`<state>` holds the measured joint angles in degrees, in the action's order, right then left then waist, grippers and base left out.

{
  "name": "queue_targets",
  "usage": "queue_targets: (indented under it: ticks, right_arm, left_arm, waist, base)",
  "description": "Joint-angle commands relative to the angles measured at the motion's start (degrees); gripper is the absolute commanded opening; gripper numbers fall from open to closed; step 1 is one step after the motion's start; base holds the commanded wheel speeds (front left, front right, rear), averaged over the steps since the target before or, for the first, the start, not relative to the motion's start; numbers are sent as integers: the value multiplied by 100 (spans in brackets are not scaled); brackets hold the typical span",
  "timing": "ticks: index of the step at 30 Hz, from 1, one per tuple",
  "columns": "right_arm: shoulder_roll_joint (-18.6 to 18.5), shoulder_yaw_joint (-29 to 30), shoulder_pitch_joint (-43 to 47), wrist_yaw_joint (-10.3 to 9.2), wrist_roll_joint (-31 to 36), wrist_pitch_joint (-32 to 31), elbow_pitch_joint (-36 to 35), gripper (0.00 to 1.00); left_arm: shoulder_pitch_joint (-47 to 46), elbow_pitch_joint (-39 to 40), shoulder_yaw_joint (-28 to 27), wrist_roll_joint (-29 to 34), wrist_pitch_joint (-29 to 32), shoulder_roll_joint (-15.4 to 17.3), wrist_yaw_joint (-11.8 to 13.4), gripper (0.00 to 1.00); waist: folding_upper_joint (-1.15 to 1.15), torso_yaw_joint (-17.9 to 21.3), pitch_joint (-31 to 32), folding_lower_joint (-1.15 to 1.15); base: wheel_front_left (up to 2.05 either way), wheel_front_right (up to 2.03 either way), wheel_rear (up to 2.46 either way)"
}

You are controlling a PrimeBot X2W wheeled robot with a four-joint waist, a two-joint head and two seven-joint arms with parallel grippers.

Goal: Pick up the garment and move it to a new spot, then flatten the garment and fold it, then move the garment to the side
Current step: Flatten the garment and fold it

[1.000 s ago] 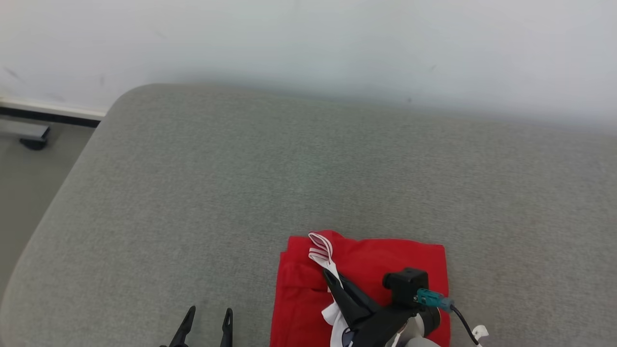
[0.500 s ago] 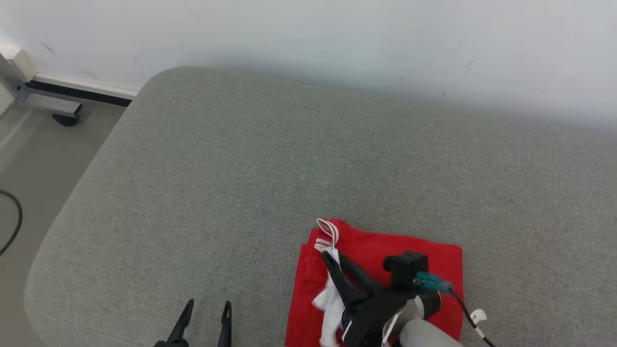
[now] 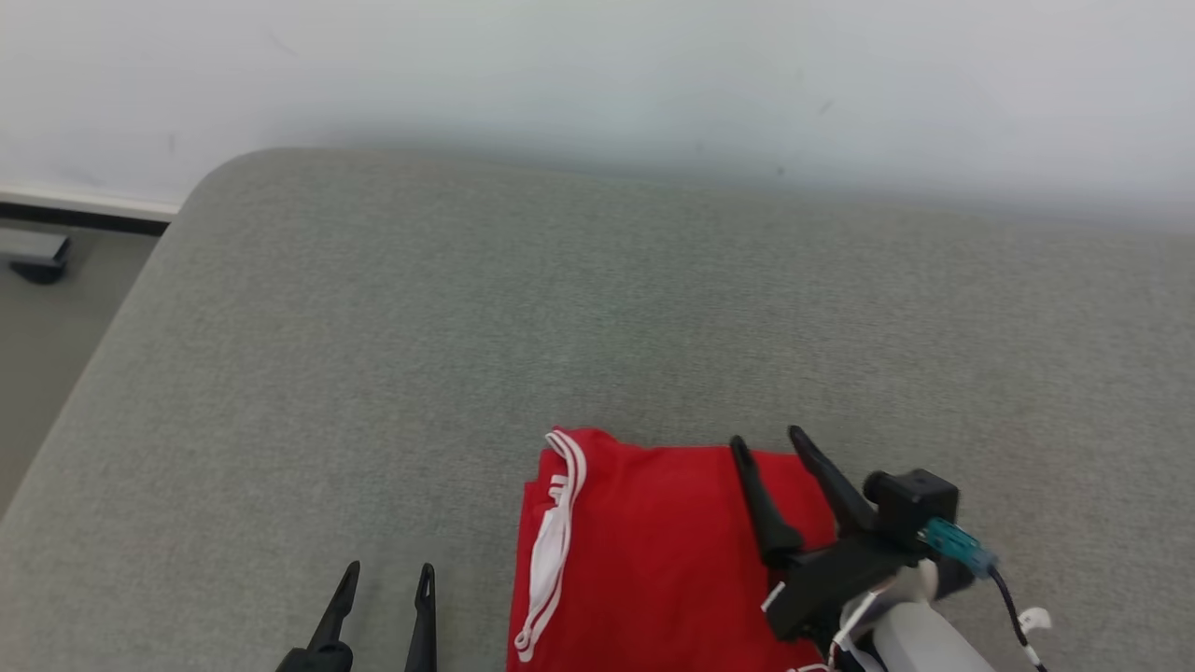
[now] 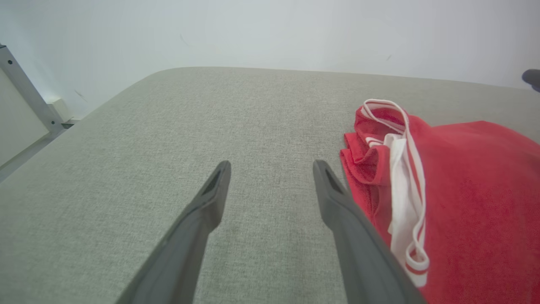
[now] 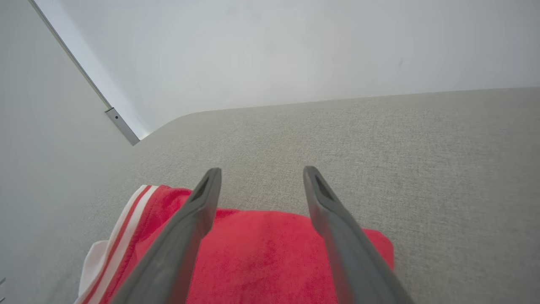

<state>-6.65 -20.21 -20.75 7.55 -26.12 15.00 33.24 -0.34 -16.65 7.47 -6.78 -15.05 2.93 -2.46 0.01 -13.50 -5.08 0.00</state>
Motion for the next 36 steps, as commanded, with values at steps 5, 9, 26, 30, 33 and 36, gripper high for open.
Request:
queue_targets:
  ticks: [5, 9, 26, 30, 33, 36]
  right_arm:
    - [81, 830, 529, -14, 681, 17, -351, 100]
    - [141, 1311, 835, -14, 1054, 13, -555, 100]
    - [346, 2195, 1704, -14, 1738, 10, -1052, 100]
    - [361, 2201, 1751, -14, 1788, 10, -1084, 100]
    - [367, 2168, 1785, -14, 1843, 10, -1161, 100]
    - [374, 2144, 1846, -14, 1879, 9, -1220, 100]
  left_arm:
    - [-17, 135, -49, 102, -16, -6, 36, 100]
    - [5, 144, -146, 102, -16, -6, 44, 100]
    - [249, 195, -597, 182, -16, -6, 8, 100]
    - [284, 196, -645, 179, -16, -6, -18, 100]
    - [300, 199, -684, 168, -16, -6, -39, 100]
    - [342, 213, -706, 146, -16, -6, -36, 100]
  waist:
    - [-1, 443, 96, 0]
    - [-1, 670, 152, 0]
    - [-1, 1258, 496, 0]
    - [-1, 1314, 551, 0]
    - [-1, 1364, 593, 0]
    - [-1, 1401, 630, 0]
  base:
    - [0, 0, 0]
    - [0, 0, 0]
    - [0, 0, 0]
    - [0, 0, 0]
    - [0, 0, 0]
    - [0, 0, 0]
